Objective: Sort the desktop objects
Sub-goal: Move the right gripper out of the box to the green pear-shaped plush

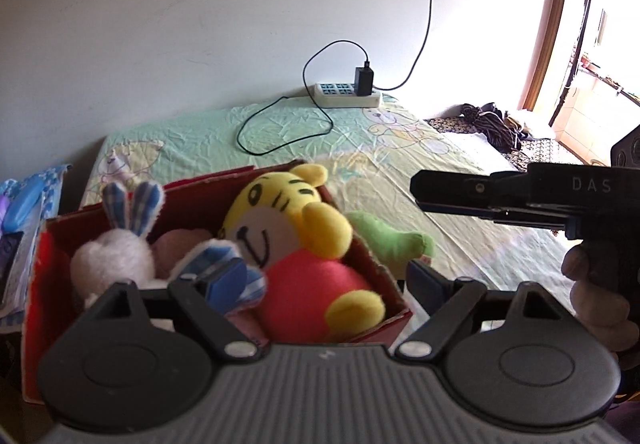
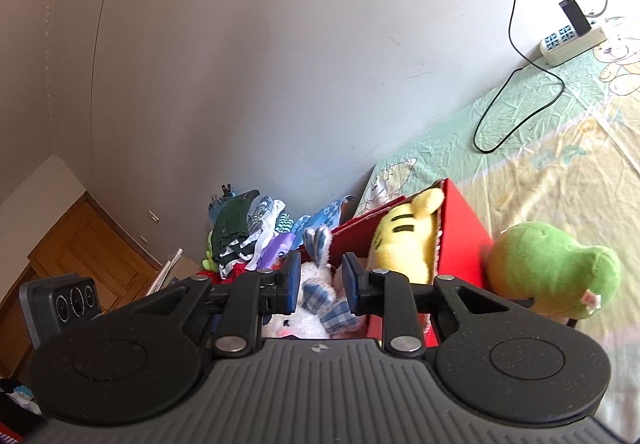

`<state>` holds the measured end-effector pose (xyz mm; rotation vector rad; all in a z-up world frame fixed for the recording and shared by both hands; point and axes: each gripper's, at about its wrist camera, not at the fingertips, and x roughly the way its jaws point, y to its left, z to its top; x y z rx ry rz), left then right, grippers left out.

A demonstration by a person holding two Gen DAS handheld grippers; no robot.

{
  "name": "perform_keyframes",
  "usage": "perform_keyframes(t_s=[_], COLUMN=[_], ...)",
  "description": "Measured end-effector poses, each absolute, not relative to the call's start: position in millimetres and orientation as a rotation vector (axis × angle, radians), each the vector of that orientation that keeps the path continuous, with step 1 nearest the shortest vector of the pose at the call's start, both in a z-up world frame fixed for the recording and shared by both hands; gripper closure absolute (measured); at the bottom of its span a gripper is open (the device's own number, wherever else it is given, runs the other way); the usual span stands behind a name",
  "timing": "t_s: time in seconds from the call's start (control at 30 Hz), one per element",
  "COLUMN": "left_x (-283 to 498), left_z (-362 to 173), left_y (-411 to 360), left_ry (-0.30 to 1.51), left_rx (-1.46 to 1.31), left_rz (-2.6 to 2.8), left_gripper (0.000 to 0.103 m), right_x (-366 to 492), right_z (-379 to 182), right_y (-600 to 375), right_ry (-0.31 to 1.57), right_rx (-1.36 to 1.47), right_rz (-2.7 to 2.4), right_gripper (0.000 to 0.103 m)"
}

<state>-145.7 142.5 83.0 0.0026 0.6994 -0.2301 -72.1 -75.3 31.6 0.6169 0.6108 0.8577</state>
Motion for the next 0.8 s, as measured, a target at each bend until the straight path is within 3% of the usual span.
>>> perform_keyframes(t_s=[0.8], left_x=[-84.0], left_z=[53.1], left_y=[27.5], left_ry=[0.820], left_rx=[-0.020], left_rz=[-0.208], left_gripper=[0.012], right_x=[-20.9], right_z=[-12.2], right_y=[-178.8], right_ry=[0.735], right_rx=[0.620], right_rz=[0.777], right_gripper=[0.077])
